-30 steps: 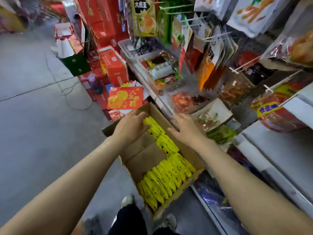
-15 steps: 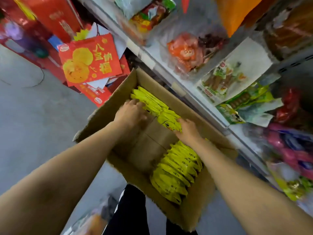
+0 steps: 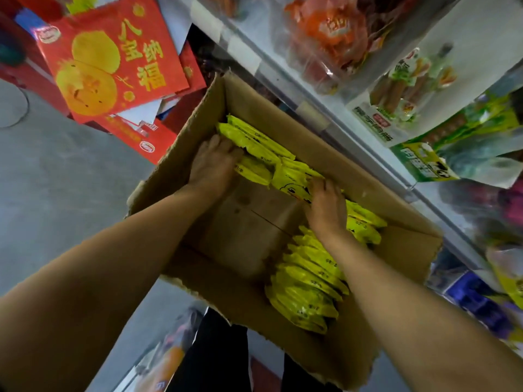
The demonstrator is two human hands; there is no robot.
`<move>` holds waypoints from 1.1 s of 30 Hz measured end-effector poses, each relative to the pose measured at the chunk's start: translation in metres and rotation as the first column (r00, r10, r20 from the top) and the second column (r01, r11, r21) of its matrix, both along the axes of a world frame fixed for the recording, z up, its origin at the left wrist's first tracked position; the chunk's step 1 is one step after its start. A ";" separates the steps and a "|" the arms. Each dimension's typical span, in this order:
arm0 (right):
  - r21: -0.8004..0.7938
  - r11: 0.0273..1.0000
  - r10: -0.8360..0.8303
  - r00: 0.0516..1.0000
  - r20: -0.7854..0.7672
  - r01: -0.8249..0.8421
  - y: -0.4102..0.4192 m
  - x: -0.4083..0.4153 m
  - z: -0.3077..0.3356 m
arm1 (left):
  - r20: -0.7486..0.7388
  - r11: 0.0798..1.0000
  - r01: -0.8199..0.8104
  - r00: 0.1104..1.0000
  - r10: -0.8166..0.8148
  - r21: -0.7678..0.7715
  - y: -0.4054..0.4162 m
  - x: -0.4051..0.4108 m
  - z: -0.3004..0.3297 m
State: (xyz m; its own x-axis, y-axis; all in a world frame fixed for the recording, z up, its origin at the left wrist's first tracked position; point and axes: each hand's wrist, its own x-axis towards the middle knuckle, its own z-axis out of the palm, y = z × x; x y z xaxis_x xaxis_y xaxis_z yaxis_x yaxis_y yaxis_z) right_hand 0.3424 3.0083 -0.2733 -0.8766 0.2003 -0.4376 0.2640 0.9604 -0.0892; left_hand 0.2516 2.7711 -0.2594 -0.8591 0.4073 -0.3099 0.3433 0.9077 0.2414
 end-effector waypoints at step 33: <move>-0.459 0.866 -0.228 0.974 -0.013 0.196 0.017 0.018 0.078 | 0.517 0.789 -0.561 0.767 0.380 0.251 -0.029 0.049 0.086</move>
State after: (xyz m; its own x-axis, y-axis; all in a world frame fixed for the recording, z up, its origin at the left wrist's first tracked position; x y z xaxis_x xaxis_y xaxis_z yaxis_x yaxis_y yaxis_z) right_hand 0.3603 3.0257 -0.1951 -0.8651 0.1785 -0.4688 0.4350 0.7323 -0.5239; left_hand 0.3004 2.7423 -0.1729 -0.7903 0.1441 -0.5956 -0.3213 0.7302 0.6030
